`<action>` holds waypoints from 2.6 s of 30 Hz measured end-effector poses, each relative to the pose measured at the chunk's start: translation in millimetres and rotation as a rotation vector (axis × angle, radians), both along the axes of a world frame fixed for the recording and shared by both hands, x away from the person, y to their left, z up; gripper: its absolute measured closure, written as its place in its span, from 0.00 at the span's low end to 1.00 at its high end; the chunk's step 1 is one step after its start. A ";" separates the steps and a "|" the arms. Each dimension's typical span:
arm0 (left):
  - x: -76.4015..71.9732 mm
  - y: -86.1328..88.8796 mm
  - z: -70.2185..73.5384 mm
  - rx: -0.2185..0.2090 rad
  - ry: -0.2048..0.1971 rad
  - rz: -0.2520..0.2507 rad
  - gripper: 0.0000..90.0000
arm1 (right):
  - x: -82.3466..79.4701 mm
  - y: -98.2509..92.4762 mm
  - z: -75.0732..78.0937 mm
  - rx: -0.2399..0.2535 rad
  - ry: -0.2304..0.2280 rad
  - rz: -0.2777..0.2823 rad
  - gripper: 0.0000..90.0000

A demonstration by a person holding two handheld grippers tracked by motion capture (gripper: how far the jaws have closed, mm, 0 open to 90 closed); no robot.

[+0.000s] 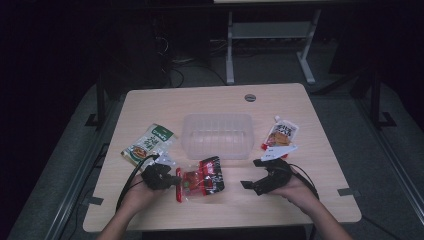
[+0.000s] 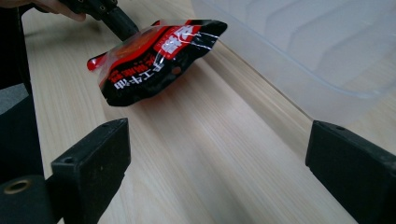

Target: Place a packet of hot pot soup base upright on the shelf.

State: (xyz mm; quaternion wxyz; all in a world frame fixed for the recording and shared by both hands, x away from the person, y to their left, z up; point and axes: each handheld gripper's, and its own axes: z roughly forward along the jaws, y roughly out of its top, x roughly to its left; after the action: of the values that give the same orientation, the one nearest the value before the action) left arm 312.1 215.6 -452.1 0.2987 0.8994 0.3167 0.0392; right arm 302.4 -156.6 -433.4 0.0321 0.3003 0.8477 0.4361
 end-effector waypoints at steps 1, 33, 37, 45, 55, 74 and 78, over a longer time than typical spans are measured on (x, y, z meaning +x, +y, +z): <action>0.0 -0.1 0.0 -0.001 0.001 0.001 1.00 | 1.6 4.0 -0.5 0.002 0.000 0.006 0.07; -0.1 0.8 -0.1 -0.005 0.007 0.007 1.00 | 26.8 89.6 -23.7 0.007 0.079 0.122 0.03; 0.1 1.4 0.2 -0.001 0.009 0.005 1.00 | 23.5 93.9 -26.1 0.020 0.061 0.075 0.08; 0.4 1.8 0.3 0.000 0.009 0.001 1.00 | 23.9 95.8 -25.3 0.003 0.058 0.065 0.16; -0.2 2.2 -0.2 -0.005 0.010 0.010 1.00 | 28.9 89.7 -25.1 -0.012 0.110 0.024 0.27; -2.0 1.1 -0.3 -0.007 0.011 0.033 1.00 | 30.0 95.1 -28.0 0.063 0.216 0.026 0.45; -2.3 0.9 -0.4 -0.007 0.010 0.035 1.00 | 29.6 99.7 -25.7 0.079 0.229 0.052 0.47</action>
State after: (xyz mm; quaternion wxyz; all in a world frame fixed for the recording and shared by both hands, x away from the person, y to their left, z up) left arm 309.8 216.5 -452.5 0.2997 0.8927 0.3342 0.0389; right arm 332.0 -56.9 -459.1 -0.0883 0.3269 0.8355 0.4328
